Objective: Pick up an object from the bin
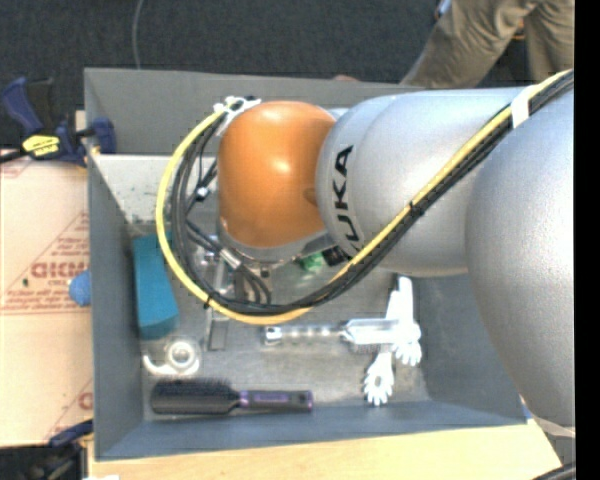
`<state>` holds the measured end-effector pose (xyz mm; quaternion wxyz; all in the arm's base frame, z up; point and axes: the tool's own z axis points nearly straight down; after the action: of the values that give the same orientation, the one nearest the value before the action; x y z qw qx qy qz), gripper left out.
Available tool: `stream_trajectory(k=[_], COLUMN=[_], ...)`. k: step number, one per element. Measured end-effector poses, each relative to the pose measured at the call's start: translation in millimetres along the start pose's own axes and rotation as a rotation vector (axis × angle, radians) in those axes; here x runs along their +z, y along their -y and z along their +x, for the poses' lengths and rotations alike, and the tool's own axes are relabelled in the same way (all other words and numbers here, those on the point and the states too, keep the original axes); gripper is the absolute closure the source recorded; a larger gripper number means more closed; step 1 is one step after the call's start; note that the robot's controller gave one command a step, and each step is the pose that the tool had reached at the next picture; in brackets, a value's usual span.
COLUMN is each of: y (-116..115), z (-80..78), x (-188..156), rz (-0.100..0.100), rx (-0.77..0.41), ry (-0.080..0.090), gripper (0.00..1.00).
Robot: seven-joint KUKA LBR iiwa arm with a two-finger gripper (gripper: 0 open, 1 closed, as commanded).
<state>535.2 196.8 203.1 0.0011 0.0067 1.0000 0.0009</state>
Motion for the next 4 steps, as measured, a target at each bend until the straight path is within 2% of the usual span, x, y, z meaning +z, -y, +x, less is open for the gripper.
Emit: stream_trajectory(k=[1, 2, 3, 4], y=[0.0, 18.2, 21.8, 17.4], z=[0.0, 38.1, 22.0, 29.9], x=[0.0, 35.2, 34.7, 36.7], rz=[0.0, 0.001, -0.004, -0.002], rx=[0.0, -0.102, -0.025, 0.022], ry=[0.0, -0.001, 0.009, 0.007], gripper=[0.0, 0.0, 0.0, 0.0])
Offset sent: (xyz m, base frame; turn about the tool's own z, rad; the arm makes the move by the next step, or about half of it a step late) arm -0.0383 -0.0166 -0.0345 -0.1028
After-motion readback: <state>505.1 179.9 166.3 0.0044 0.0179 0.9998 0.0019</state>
